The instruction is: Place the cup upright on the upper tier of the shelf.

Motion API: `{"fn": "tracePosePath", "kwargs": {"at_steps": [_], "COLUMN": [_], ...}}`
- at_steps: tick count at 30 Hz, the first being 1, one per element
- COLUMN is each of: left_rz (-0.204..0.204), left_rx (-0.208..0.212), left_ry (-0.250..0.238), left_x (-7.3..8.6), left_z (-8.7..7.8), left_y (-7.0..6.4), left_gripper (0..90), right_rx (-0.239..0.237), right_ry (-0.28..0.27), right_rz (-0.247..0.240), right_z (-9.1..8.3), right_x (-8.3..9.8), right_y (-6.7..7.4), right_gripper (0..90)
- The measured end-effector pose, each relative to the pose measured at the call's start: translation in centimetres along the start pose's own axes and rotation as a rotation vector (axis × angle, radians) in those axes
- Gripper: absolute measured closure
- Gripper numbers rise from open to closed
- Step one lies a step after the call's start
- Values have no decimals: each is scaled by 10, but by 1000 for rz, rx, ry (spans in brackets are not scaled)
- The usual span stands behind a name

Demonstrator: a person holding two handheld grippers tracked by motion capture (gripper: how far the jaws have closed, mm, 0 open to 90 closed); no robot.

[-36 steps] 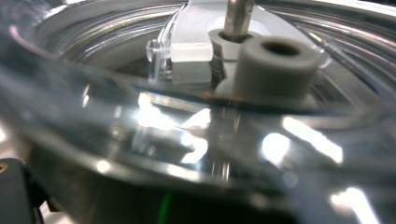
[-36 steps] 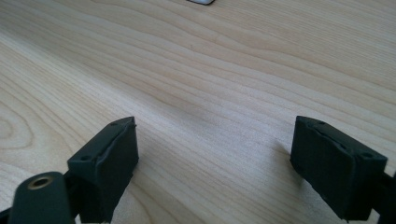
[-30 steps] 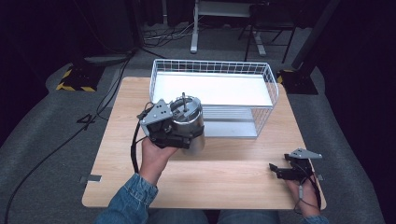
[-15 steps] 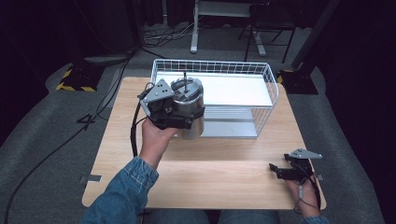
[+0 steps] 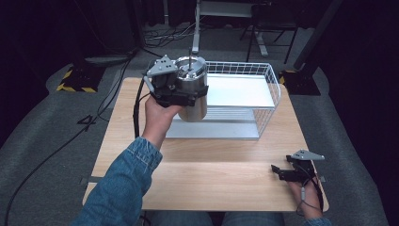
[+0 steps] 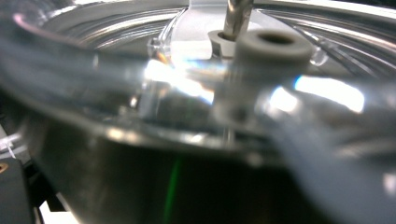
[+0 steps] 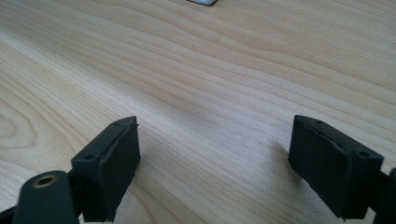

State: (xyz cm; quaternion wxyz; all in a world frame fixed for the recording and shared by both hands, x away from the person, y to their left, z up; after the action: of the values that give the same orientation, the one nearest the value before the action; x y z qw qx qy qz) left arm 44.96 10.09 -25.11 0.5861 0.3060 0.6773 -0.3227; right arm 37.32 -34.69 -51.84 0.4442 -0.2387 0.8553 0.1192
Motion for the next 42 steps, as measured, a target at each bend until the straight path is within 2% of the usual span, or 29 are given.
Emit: {"fn": "tracePosePath", "kwargs": {"at_steps": [4, 8, 14, 20, 23, 26, 35, 38, 42], "left_rz": [15, 1, -15, -30, -44, -46, -48, -33, -36], "left_rx": [-17, -11, -57, -97, -134, -146, -170, -179, -185], "left_ry": [-12, -32, -44, -38, -50, -48, -40, -20, 8], "left_x": [-12, -23, -30, -30, -31, -30, -23, -21, -17], "left_z": [7, 15, 30, 43, 53, 60, 80, 87, 93], "left_y": [8, 15, 25, 34, 44, 46, 47, 45, 44], "left_gripper": [36, 37, 36, 36, 36, 37, 36, 36, 35], "right_rx": [1, 0, 1, 1, 1, -1, -2, -2, -2], "right_ry": [1, 0, -1, -2, -2, -2, -3, -4, -4], "right_rz": [4, 4, 5, 2, 3, 2, 2, 2, 2], "right_z": [0, 0, 0, 0, 0, 0, 0, 0, 0], "right_x": [0, 0, 0, 0, 0, 0, 0, 0, 0], "right_y": [0, 0, 0, 0, 0, 0, 0, 0, 0], "right_gripper": [172, 172, 174, 175, 177, 177, 182, 183, 183]}}
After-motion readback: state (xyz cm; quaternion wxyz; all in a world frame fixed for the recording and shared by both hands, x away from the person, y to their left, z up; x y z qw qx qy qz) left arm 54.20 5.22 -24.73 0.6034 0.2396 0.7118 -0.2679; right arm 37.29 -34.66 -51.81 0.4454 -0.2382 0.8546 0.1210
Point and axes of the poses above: each handheld gripper's, and its own axes: z roughly forward along the jaws, x roughly out of its underside, y roughly to its left, the point moved 2 cm from there along z, roughly forward along the jaws, and after that the axes turned 7 degrees about -y, right-handed, at the moved point
